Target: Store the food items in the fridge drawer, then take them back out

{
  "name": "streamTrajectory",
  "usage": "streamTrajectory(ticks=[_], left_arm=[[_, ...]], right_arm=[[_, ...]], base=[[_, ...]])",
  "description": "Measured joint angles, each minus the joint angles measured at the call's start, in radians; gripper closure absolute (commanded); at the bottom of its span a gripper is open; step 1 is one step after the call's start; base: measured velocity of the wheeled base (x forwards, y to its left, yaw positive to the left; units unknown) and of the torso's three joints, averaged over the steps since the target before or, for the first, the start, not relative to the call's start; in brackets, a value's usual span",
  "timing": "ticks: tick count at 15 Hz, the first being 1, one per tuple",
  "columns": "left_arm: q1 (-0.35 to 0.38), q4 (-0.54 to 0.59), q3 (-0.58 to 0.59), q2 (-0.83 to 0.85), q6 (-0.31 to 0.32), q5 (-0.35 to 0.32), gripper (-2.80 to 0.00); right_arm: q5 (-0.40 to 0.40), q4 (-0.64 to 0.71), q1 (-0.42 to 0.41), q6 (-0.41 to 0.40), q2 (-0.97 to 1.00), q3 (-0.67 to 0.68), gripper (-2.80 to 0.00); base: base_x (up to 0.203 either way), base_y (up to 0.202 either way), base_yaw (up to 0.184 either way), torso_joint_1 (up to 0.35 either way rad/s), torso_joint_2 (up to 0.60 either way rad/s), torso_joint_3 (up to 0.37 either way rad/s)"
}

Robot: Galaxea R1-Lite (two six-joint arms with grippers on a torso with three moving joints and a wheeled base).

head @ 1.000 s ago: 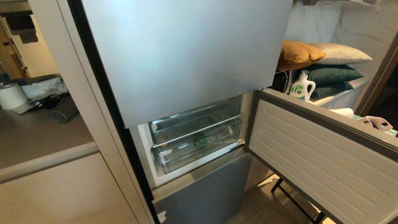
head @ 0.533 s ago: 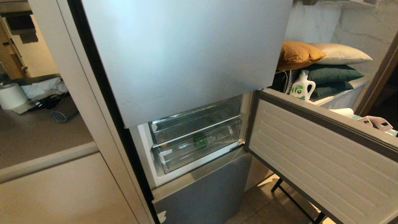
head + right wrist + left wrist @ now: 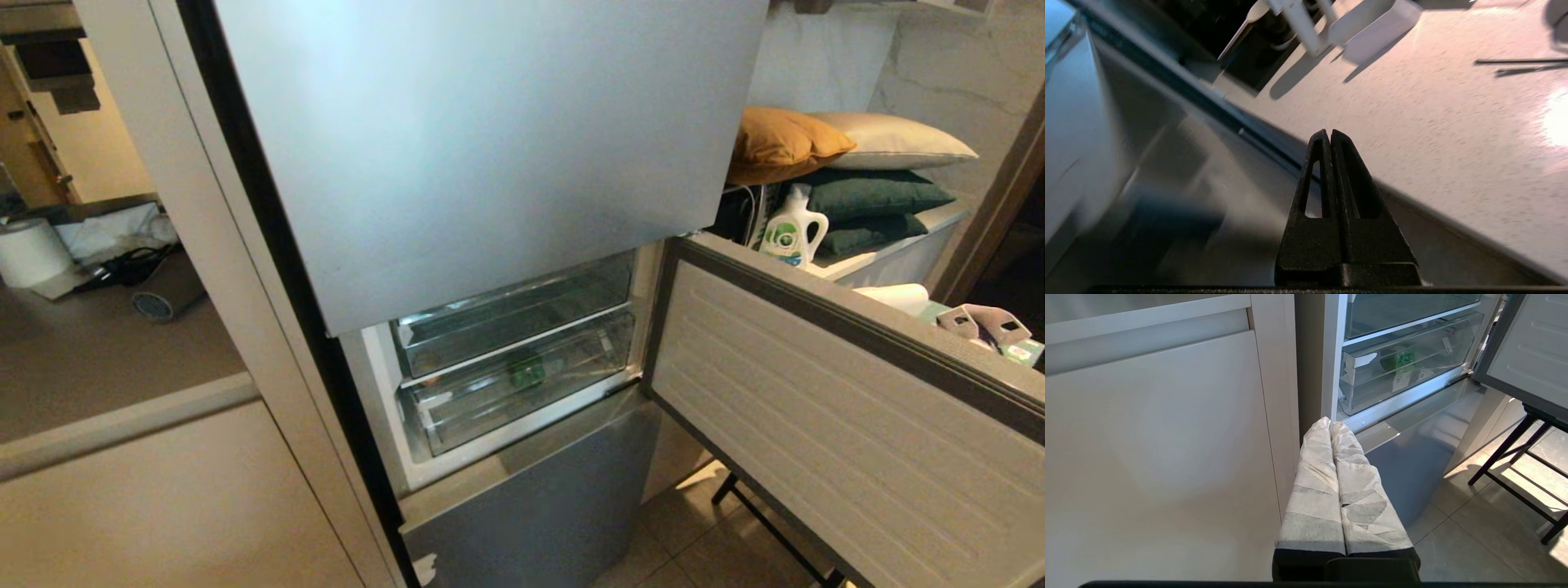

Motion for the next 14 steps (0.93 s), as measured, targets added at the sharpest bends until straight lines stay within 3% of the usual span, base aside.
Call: streamTrajectory(ticks=[9, 12, 14], left_arm=[[0.0, 0.0, 0.0, 0.0, 0.0, 0.0, 0.0], [0.0, 0.0, 0.0, 0.0, 0.0, 0.0, 0.0], [0.0, -0.001, 0.0, 0.0, 0.0, 0.0, 0.0]], right_arm=[[0.003, 0.036, 0.041, -0.03, -0.229, 0.226, 0.0], [-0.002, 0.094, 0.044, -0.032, -0.335, 0.245, 0.0], [0.009, 0.04, 0.046, -0.027, -0.387, 0.242, 0.0]], base=[[0.0, 0.0, 0.0, 0.0, 0.0, 0.0], [0.0, 0.0, 0.0, 0.0, 0.0, 0.0], [0.0, 0.0, 0.0, 0.0, 0.0, 0.0]])
